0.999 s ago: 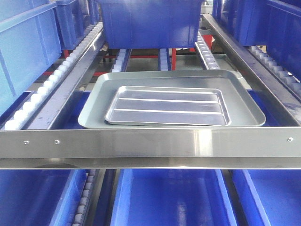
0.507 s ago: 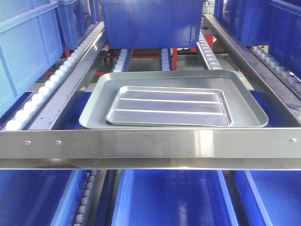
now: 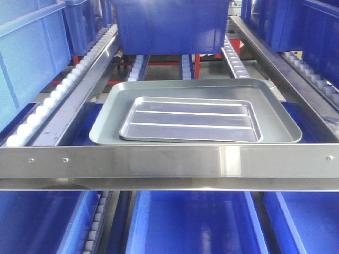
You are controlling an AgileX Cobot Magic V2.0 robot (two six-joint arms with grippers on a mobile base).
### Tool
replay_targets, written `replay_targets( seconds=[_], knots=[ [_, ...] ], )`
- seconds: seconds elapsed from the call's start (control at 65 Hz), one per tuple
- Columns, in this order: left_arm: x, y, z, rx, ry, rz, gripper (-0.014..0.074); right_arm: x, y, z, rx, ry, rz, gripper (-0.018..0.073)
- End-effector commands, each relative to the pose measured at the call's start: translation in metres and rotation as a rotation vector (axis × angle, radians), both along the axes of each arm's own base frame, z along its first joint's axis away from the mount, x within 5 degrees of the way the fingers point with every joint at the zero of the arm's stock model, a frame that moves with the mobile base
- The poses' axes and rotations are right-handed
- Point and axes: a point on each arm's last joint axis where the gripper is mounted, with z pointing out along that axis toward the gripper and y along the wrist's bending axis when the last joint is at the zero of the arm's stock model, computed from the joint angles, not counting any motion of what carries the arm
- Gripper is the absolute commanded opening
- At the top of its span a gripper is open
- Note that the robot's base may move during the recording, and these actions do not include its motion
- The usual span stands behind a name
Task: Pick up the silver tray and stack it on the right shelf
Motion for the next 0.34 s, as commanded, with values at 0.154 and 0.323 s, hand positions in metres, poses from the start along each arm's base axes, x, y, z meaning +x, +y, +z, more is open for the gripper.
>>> replay_targets(
  seconds=[0.154, 0.323],
  knots=[
    [-0.0017, 0.0004, 0.0027, -0.014, -0.087, 0.002, -0.0081, -0.0035, -0.0001, 0.0165, -0.011, -0.136, -0.006, 0.0049],
    [-0.0017, 0.0004, 0.0027, -0.014, -0.087, 0.002, -0.0081, -0.0035, -0.0001, 0.0165, -0.011, -0.136, -0.006, 0.0049]
  ],
)
